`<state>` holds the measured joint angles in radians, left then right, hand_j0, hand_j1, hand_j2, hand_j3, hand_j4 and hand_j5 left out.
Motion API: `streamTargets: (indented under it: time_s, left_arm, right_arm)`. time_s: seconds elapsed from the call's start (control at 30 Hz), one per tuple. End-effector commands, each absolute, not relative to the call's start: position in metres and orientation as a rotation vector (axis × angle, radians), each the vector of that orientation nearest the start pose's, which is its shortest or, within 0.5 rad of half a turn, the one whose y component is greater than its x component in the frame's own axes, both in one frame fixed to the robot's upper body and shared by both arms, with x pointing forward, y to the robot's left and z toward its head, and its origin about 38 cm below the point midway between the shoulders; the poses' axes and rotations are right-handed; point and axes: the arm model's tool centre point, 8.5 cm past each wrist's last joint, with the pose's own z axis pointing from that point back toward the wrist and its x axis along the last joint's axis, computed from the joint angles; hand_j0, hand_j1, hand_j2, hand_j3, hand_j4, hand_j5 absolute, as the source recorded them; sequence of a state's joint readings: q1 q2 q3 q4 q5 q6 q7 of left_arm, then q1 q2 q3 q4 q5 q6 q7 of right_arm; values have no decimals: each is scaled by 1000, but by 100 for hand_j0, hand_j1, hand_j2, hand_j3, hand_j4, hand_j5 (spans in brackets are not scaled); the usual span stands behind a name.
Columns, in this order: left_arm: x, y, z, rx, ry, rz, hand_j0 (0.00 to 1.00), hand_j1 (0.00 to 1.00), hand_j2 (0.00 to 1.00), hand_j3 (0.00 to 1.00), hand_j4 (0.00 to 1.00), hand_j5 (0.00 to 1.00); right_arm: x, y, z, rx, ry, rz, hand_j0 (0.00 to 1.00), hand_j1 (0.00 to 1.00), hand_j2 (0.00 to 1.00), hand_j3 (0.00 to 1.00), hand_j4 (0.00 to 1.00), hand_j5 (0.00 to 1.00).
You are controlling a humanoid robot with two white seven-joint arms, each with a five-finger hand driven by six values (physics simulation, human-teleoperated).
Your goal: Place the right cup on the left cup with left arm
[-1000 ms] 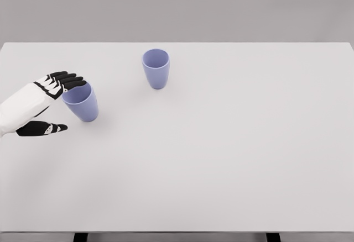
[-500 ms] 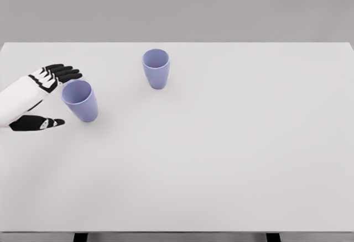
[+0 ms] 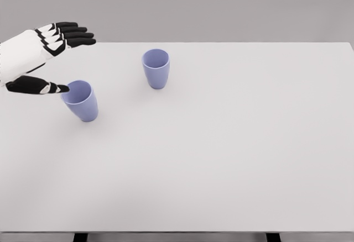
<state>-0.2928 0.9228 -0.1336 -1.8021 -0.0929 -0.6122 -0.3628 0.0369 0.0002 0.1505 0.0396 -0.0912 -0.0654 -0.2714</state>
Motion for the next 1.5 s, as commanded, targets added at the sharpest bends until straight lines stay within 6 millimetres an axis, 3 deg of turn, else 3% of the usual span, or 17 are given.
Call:
streamTargets:
  time_s: [0.0,0.1,0.27,0.63,0.83,0.93,1.07,1.3,1.47]
  left_arm:
    - [358,318,302,-506,2647,2433,100,100,100,100,100,100]
    - [361,308,308,-432,2567,2496,100,100,100,100,100,100]
    - [370,265,315,-188,2489,2503,100,100,100,100,100,100]
    - [414,198,304,30,2779,2687,100,100,100,100,100,100]
    - [435,188,296,145,2819,2788,100,100,100,100,100,100]
    - [443,184,281,179,2822,2887,100,100,100,100,100,100]
    - [450,183,279,261,2873,2882,100,100,100,100,100,100]
    - [472,193,287,245,2980,2857,100,100,100,100,100,100]
    - [496,192,271,191,2997,2990,100,100,100,100,100,100]
  right_arm:
    - [-29,-295,-255,-361,7,60,100,100,100,100,100,100]
    - [-29,-295,-255,-360,5,59,100,100,100,100,100,100]
    - [-29,-295,-255,-361,7,60,100,100,100,100,100,100]
    - [-29,-295,-255,-360,5,59,100,100,100,100,100,100]
    - [-29,-295,-255,-361,5,58,100,100,100,100,100,100]
    - [-29,-295,-255,-360,5,59,100,100,100,100,100,100]
    - [-29,-295,-255,-361,7,60,100,100,100,100,100,100]
    - [-29,-295,-255,-360,5,59,100,100,100,100,100,100]
    - [-29,-295,-255,-361,7,60,100,100,100,100,100,100]
